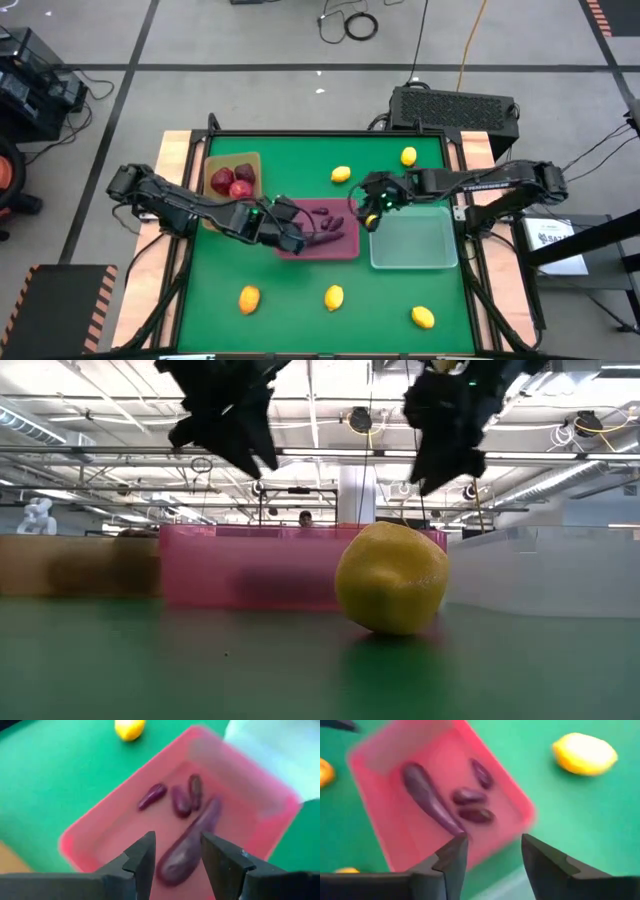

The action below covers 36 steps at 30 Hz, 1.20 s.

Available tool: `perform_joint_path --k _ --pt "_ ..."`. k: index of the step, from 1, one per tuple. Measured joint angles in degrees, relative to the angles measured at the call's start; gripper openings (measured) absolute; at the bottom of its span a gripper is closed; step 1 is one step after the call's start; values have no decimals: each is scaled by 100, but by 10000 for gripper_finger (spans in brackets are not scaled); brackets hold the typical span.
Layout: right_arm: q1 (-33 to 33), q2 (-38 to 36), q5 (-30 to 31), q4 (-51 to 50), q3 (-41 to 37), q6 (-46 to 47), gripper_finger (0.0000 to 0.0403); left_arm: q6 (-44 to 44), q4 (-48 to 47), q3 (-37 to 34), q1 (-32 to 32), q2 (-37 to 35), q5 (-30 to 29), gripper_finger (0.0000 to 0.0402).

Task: Sort produce into baskets
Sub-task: Put the violet eggplant into the pink bin

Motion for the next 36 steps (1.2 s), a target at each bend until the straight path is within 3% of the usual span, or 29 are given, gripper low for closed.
perform_joint_path --k 7,13,20,25,31,36 --pt "-762 -671 39 -1698 0 -224 185 -7 785 2 67 1 -201 160" --pt "-1778 -686 573 -2903 0 -874 185 -12 1111 2 155 1 -257 160" --pt "-3087 -584 308 -2736 0 -1900 193 -13 1319 2 169 2 -258 160" --pt "-3843 -320 311 -2499 -2 -2410 243 -96 1334 2 153 2 -237 160" --pt "-4313 296 290 -2502 -2 -2648 313 -107 1341 2 143 2 -121 160" --pt "-4495 877 -64 -2465 -4 -3230 337 -107 1340 2 116 2 -109 160"
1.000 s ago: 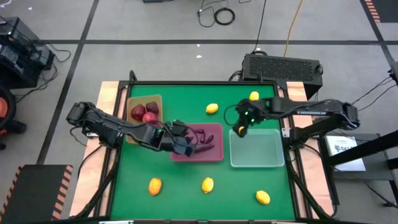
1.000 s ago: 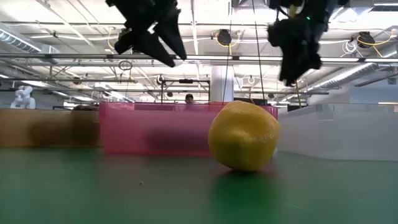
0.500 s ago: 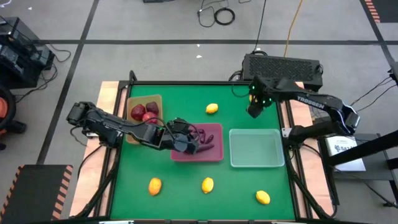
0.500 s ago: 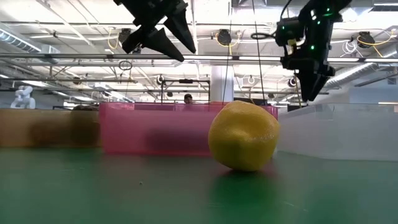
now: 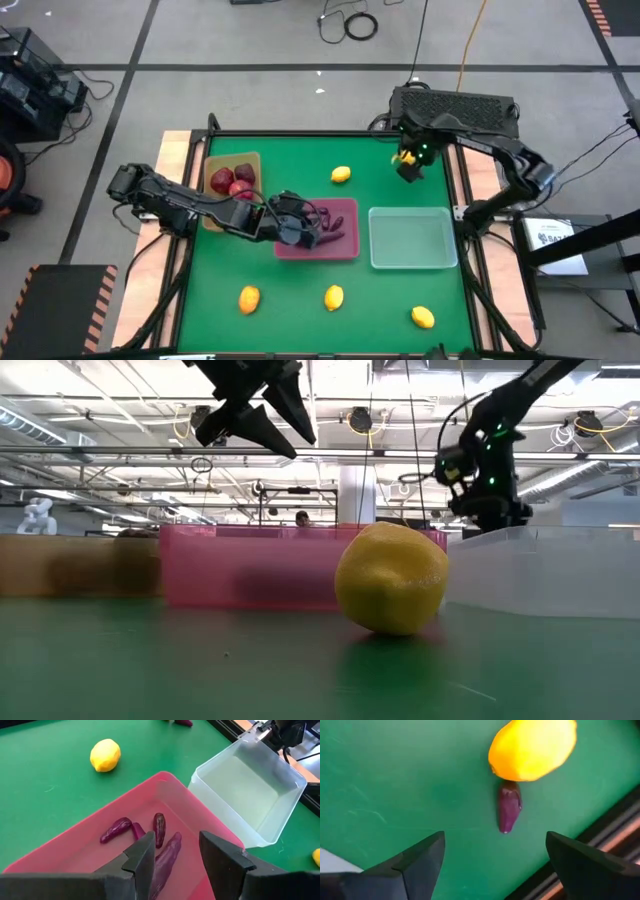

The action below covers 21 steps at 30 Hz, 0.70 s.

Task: Sort produce into baskets
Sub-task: Put the violet eggplant into the pink bin

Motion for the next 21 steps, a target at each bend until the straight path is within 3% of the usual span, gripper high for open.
perform_joint_path --k 15,21 --pt "-439 1133 -83 533 -2 -357 321 -2 -48 0 -13 0 2 160" --pt "-442 1399 -83 687 -2 -358 293 0 -50 0 -13 0 1 160"
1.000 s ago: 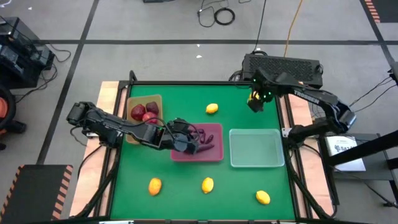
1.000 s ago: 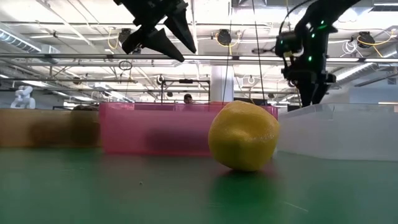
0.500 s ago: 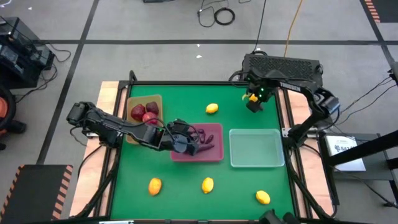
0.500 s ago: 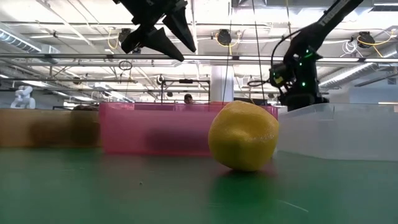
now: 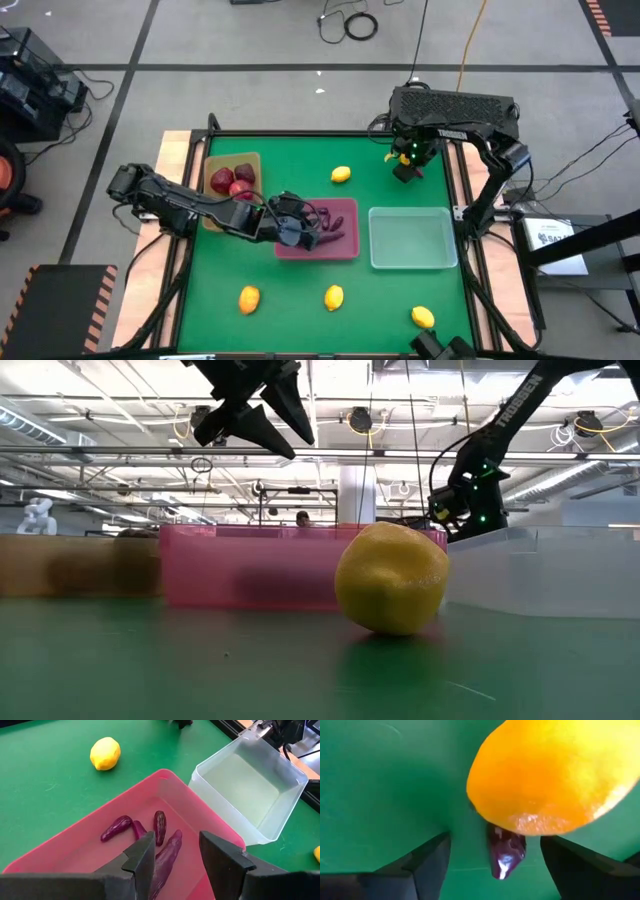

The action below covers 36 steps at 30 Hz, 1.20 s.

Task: Sort produce into baskets
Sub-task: Put the violet eggplant into the pink bin

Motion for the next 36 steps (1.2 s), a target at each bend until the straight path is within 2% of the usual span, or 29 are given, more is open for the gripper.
perform_joint_path --k 8,14,18,21,25,27,31,36 --pt "2 39 9 -30 0 72 195 4 -82 0 0 0 -5 160" --pt "77 -28 5 -425 0 198 120 7 -177 0 0 0 -12 160" --pt "267 -353 -34 -684 0 285 93 65 -175 0 0 2 -23 160" --pt "513 -760 -493 -771 0 518 87 179 -173 0 0 2 -48 160" --pt "1122 -1437 -1473 -683 0 997 89 212 -175 0 0 39 -136 160" --pt "1555 -1749 -1749 -432 0 1316 90 308 -163 0 0 56 -159 160" --pt "2529 -2135 -1777 342 2 2124 91 361 -185 0 2 163 -235 160" --pt "3728 -2072 -1752 1831 2 2827 91 367 -175 0 7 330 -262 160"
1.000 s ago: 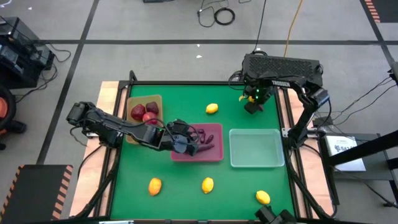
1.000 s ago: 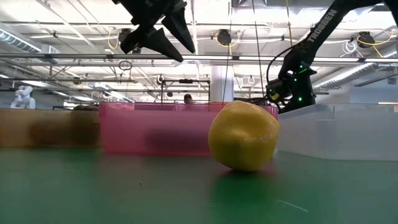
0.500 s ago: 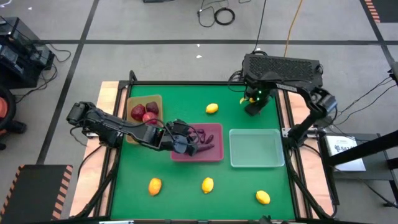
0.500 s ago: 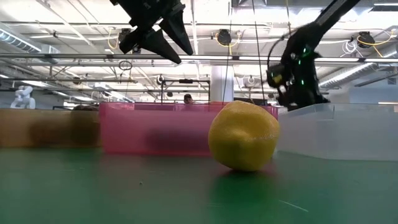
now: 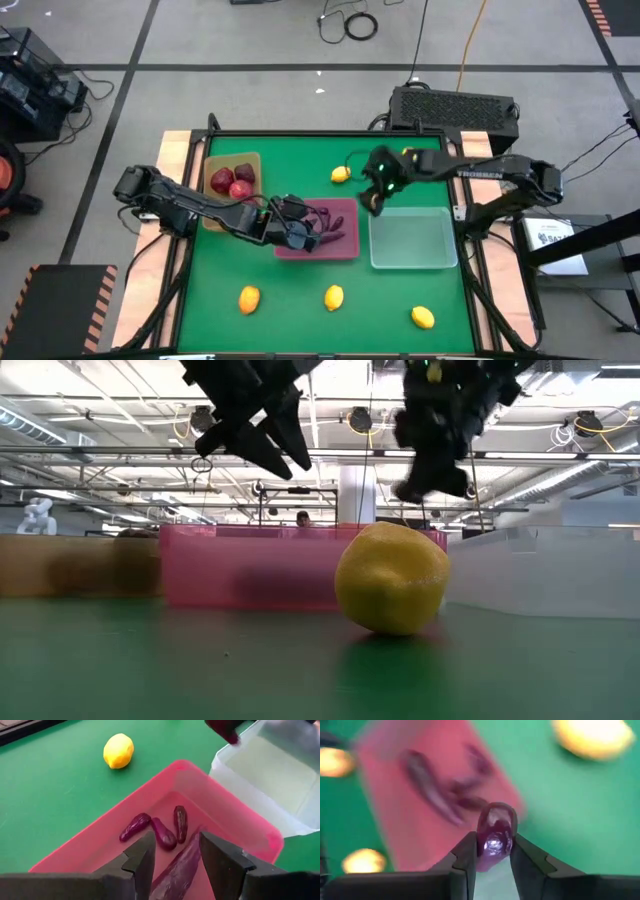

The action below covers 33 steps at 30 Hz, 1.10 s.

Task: Sort produce into baskets
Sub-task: Put the violet eggplant into the pink bin, then put the yellow lemon into the transparent bin

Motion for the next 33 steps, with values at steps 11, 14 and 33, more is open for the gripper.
perform_joint_path --k 11,14,33 --pt "1215 783 279 1323 0 76 115 282 -383 0 -4 20 316 160" --pt "1278 834 296 1223 0 141 141 282 -446 0 -4 20 464 160" --pt "1569 764 -666 1147 0 615 237 33 -684 0 -450 15 3566 160"
